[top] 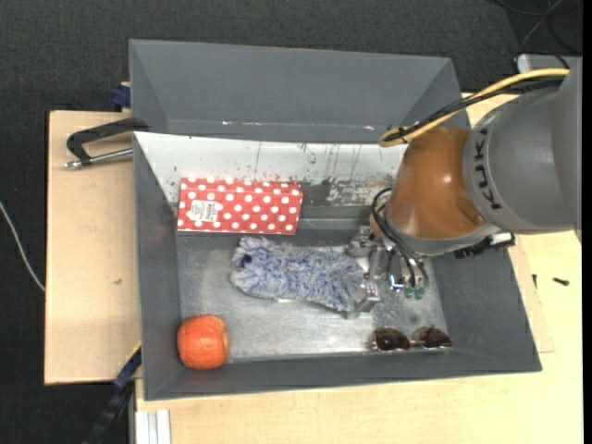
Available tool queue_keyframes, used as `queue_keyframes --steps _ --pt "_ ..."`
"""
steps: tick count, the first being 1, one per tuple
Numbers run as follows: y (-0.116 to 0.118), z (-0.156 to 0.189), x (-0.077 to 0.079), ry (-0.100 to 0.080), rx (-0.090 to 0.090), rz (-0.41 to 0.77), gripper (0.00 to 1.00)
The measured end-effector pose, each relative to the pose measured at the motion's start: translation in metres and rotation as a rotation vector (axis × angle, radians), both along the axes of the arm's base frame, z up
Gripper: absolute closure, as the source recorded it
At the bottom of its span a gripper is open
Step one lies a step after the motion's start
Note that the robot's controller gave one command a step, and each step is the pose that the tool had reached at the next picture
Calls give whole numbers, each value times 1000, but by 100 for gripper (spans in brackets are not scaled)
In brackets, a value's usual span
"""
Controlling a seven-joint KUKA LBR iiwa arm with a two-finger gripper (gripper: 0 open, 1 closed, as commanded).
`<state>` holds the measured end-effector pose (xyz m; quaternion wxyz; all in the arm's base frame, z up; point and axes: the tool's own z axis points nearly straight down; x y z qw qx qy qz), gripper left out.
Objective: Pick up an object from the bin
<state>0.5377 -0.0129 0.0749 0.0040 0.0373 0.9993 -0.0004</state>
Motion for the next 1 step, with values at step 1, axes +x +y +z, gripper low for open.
queue_keyframes --steps 1 --pt "62 0 -6 2 1 49 100"
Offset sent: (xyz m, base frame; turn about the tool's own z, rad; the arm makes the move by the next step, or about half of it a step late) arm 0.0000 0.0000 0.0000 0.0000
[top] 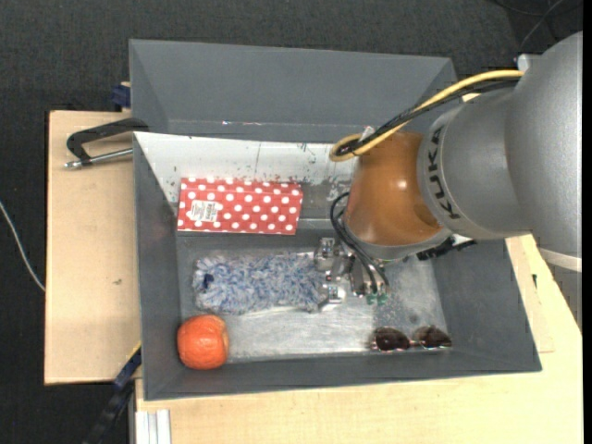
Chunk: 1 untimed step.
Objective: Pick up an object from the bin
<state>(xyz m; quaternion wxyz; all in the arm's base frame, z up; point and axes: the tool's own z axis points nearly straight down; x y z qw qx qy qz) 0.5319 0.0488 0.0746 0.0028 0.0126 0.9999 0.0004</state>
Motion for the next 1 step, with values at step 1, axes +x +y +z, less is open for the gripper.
queue_keyframes --steps 1 --pt "0 0 0 1 0 0 100"
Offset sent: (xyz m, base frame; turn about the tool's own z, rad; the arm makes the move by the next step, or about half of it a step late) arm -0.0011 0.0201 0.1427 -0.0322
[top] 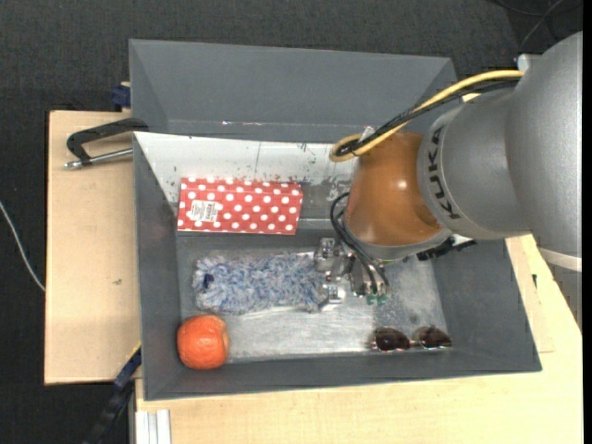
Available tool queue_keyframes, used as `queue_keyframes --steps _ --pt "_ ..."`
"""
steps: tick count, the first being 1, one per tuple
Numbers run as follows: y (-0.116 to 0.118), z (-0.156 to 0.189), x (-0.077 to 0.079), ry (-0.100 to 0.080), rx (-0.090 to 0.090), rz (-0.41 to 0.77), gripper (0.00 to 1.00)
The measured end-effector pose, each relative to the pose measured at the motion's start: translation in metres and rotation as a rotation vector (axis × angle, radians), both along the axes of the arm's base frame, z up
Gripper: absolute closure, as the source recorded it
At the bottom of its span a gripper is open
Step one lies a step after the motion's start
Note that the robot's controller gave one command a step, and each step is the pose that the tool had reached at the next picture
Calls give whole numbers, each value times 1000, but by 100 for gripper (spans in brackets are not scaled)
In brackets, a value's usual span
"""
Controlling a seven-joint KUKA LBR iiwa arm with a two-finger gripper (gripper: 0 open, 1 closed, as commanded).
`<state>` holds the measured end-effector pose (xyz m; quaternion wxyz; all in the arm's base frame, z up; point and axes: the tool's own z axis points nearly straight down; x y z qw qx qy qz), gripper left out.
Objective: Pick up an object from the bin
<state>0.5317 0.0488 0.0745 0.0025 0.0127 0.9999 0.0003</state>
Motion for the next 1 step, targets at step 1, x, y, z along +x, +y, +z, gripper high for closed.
queue_keyframes --steps 1 --pt "21 144 0 -1 0 34 100"
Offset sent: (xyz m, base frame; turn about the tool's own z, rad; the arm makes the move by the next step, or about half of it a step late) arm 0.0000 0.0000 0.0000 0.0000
